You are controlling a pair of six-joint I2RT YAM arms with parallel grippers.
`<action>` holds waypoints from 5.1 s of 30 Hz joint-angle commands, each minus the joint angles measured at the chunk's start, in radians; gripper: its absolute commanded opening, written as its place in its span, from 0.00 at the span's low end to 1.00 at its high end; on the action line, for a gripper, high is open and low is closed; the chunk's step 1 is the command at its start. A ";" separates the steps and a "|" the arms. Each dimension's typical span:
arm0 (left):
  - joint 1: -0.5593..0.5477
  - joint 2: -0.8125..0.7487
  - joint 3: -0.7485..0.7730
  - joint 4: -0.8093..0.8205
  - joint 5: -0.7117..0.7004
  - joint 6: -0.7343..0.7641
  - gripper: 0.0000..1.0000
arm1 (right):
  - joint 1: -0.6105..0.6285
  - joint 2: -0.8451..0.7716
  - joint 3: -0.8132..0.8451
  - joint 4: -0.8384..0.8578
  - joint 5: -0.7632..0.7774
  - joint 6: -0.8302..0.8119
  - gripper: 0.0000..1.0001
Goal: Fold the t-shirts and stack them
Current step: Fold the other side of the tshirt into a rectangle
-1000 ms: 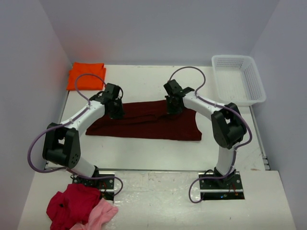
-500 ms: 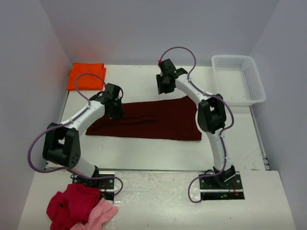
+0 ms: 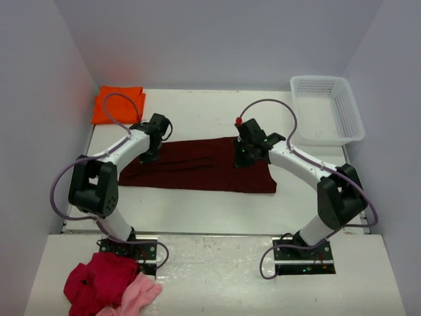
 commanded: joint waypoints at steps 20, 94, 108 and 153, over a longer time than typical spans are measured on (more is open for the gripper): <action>0.069 0.110 0.044 -0.010 -0.026 0.024 0.00 | 0.039 0.163 -0.092 0.184 -0.018 0.122 0.00; 0.396 0.050 -0.090 0.174 0.281 0.134 0.39 | 0.037 0.191 -0.100 0.226 -0.082 0.107 0.00; 0.404 0.021 -0.064 0.164 0.255 0.118 0.00 | 0.039 0.203 -0.103 0.229 -0.082 0.110 0.00; 0.440 0.090 -0.022 0.174 0.216 0.096 0.23 | 0.043 0.217 -0.103 0.235 -0.107 0.105 0.00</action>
